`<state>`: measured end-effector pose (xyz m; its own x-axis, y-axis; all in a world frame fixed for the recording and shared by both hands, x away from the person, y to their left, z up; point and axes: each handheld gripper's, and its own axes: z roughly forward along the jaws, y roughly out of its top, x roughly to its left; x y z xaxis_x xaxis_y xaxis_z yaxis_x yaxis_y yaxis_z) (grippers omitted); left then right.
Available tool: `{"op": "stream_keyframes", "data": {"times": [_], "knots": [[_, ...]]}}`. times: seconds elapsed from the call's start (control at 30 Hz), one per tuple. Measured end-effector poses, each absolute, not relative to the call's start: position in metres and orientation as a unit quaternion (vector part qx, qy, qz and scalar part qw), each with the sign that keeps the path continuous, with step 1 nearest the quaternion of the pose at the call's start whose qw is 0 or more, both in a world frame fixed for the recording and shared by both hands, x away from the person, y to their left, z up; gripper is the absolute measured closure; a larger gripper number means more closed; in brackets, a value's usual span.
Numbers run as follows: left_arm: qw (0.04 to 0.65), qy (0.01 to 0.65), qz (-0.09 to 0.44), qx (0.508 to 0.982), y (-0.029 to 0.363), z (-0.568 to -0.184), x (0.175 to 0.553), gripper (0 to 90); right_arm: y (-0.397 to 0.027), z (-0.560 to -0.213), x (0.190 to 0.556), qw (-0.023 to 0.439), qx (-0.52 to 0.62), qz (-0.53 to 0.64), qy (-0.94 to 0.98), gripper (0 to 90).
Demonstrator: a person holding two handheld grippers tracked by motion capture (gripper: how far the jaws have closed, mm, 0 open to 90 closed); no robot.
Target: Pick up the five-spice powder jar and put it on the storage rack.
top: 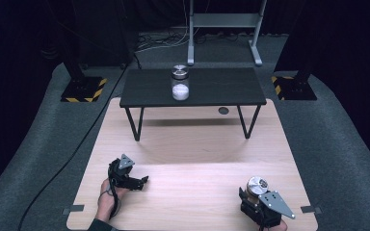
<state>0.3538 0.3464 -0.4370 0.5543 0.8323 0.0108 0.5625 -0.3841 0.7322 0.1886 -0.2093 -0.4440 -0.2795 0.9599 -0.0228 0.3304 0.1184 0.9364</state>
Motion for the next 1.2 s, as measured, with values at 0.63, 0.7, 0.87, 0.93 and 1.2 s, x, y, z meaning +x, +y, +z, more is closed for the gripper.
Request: {"op": "stream_keyframes", "data": {"times": [0.63, 0.7, 0.87, 0.93, 1.2], "knots": [[0.350, 0.432, 0.193, 0.809, 0.345, -0.437, 0.354, 0.3, -0.208, -0.400, 0.223, 0.351, 0.448, 0.462, 0.680, 29.2], [0.350, 0.432, 0.193, 0.809, 0.345, -0.437, 0.354, 0.3, -0.207, -0.397, 0.226, 0.351, 0.443, 0.462, 0.683, 29.2], [0.350, 0.432, 0.193, 0.809, 0.345, -0.437, 0.354, 0.4, -0.207, -0.388, 0.235, 0.348, 0.437, 0.465, 0.687, 29.1], [0.350, 0.432, 0.193, 0.809, 0.345, -0.437, 0.354, 0.3, -0.207, -0.385, 0.238, 0.347, 0.435, 0.468, 0.687, 29.1], [0.350, 0.432, 0.193, 0.809, 0.345, -0.437, 0.354, 0.3, -0.209, -0.373, 0.247, 0.348, 0.428, 0.472, 0.687, 29.1]]}}
